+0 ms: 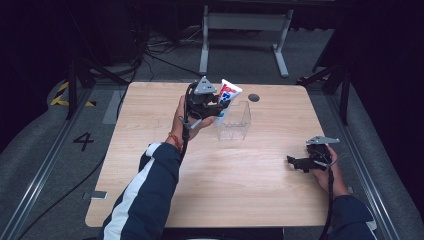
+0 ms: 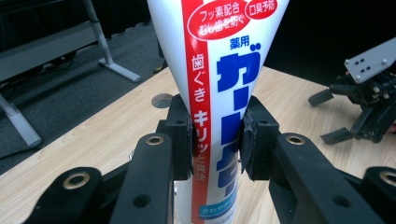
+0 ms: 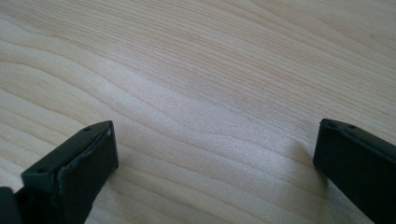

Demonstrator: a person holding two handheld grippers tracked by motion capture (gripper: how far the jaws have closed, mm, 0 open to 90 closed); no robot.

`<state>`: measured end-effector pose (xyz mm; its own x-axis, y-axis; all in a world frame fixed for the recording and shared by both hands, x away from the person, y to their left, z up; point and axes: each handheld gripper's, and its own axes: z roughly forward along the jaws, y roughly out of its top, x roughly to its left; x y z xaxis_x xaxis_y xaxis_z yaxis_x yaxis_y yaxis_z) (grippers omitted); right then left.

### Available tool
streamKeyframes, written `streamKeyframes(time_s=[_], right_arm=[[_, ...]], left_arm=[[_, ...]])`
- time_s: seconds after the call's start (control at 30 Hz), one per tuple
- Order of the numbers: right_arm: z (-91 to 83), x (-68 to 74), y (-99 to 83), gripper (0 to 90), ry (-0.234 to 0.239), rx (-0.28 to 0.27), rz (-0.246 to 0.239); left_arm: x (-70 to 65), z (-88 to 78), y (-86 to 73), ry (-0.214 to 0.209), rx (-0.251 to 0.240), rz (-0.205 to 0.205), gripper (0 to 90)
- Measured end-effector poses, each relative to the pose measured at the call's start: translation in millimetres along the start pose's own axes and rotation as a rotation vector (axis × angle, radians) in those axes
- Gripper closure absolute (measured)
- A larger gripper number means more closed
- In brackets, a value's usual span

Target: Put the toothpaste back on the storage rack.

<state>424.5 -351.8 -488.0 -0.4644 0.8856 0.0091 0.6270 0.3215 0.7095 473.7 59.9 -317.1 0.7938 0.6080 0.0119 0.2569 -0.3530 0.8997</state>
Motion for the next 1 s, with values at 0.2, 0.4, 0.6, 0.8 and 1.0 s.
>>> streamKeyframes(time_s=[0.2, 0.4, 0.6, 0.8, 1.0], right_arm=[[-0.2, -0.1, -0.2, 0.0, 0.001, 0.001, -0.004], [-0.2, -0.1, -0.3, 0.0, 0.000, 0.001, -0.005], [-0.2, -0.3, -0.2, 0.0, 0.002, 0.001, -0.006], [-0.2, -0.3, -0.2, 0.0, 0.002, 0.001, -0.006], [-0.1, -0.3, -0.2, 0.0, 0.005, 0.001, -0.009]], left_arm=[[1.6, 7.8, 4.8, 0.010, -0.024, -0.012, 69.2], [2.2, 20.3, 10.9, 0.005, -0.028, -0.022, 69.1], [4.4, 34.2, 11.2, -0.019, -0.055, -0.028, 69.0], [6.3, 44.0, 5.8, -0.020, -0.070, -0.040, 68.9], [12.5, 48.3, 2.0, 0.004, -0.083, -0.032, 68.8]])
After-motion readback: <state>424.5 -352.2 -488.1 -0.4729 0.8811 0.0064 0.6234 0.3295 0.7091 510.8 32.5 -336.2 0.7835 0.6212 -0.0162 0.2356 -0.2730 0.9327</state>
